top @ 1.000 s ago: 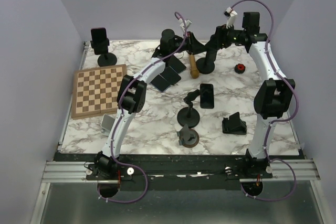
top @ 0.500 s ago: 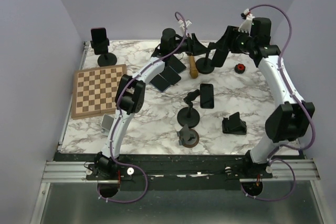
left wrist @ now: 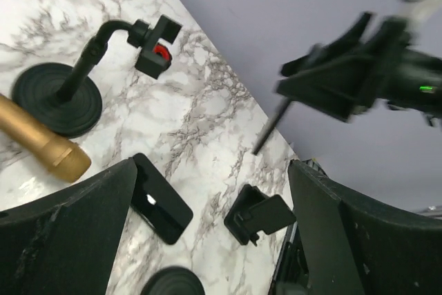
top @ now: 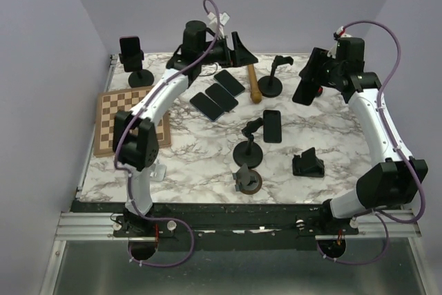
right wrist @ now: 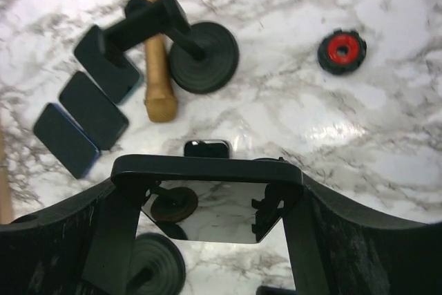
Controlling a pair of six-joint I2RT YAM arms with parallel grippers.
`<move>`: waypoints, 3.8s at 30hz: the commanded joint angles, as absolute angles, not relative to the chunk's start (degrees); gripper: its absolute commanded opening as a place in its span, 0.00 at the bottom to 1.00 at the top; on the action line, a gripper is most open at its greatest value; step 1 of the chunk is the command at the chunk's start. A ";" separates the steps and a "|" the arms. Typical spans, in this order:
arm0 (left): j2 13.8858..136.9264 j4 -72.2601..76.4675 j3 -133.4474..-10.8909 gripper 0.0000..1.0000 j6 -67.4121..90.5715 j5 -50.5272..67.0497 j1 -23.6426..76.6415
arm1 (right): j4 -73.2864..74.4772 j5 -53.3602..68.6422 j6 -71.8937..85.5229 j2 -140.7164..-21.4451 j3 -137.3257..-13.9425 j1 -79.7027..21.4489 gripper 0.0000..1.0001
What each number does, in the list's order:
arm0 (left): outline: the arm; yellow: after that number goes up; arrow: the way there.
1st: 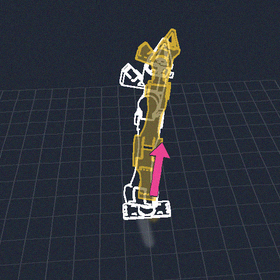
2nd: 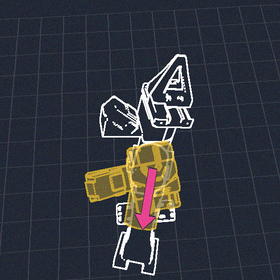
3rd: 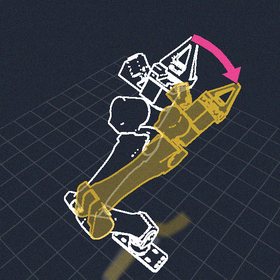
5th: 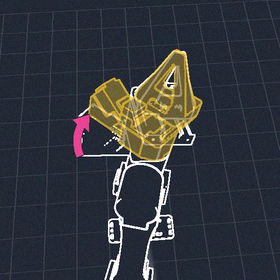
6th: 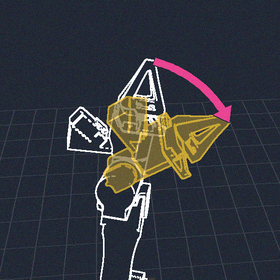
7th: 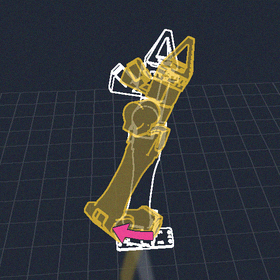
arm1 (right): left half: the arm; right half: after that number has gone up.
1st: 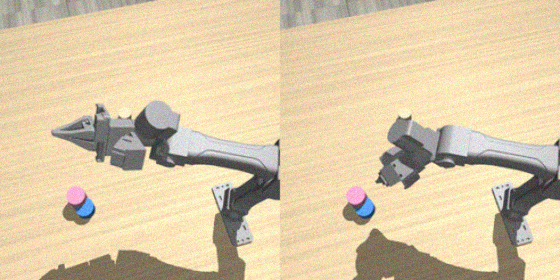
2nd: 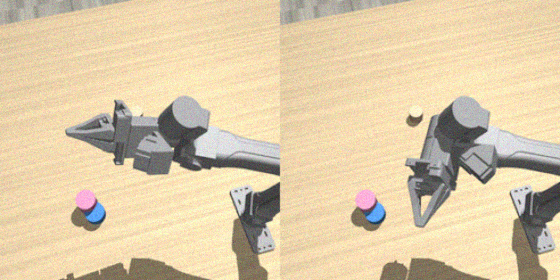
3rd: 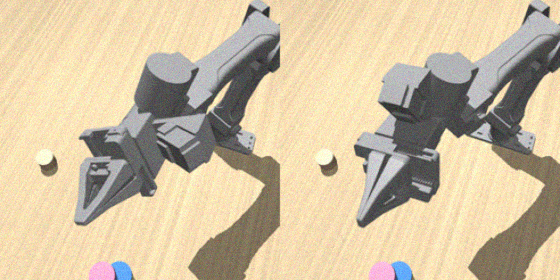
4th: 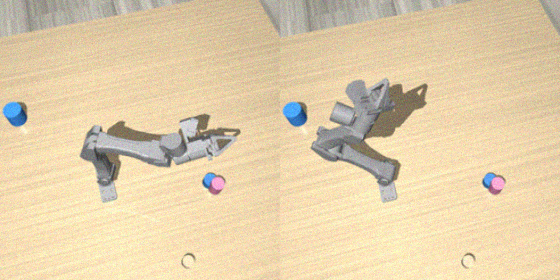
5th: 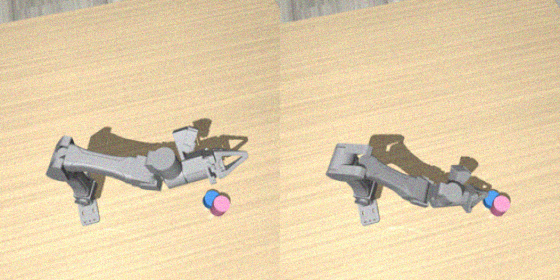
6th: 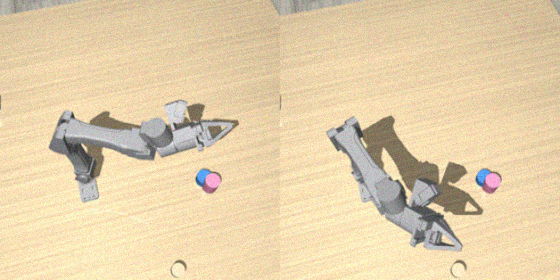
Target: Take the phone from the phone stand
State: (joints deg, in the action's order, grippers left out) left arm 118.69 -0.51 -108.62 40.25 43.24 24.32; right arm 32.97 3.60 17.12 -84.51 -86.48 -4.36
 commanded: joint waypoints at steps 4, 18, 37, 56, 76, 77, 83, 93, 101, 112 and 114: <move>89.06 -17.46 -96.14 0.99 24.62 32.20 23.29 | 41.22 -2.89 16.96 -91.56 -84.31 -4.35 0.01; 57.60 -12.08 -67.87 0.99 11.62 7.89 23.37 | 36.62 -3.94 16.62 -101.21 -74.75 -5.26 0.01; 55.28 -9.05 -64.97 0.99 11.69 5.19 23.29 | 30.64 -8.07 20.01 -109.24 -73.54 -9.49 0.03; 56.45 -8.36 -64.34 0.99 12.04 5.01 23.29 | 27.06 -11.10 16.92 -112.56 -74.11 -11.19 0.27; 57.24 -8.37 -64.14 0.99 11.99 4.75 23.27 | 25.32 -12.87 15.98 -111.10 -71.36 -12.57 0.69; 57.32 -8.37 -64.16 0.99 12.00 4.75 23.29 | 25.42 -12.69 16.00 -111.09 -71.45 -12.52 0.71; 57.48 -8.35 -64.07 0.99 11.95 4.65 23.29 | 25.23 -12.17 16.05 -110.40 -71.11 -12.91 0.76; 57.65 -8.20 -63.85 0.99 12.00 4.57 23.29 | 25.20 -12.38 16.14 -109.00 -70.58 -13.13 1.00; 58.03 -7.74 -63.41 0.99 11.96 4.00 23.29 | 26.52 -13.55 16.42 -103.15 -70.53 -13.53 1.00; 61.40 -6.14 -61.86 0.99 10.54 1.26 23.29 | 21.39 -8.88 16.68 -84.83 -64.12 -13.55 1.00; 61.97 -5.82 -61.32 0.99 9.47 0.44 23.29 | 19.81 -7.08 17.02 -81.52 -62.55 -13.52 1.00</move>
State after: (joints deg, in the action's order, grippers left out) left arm 61.12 -7.77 -62.70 11.77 3.53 23.35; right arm 23.73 -10.96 16.60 -86.96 -65.67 -13.17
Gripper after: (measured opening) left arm 0.987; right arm 0.998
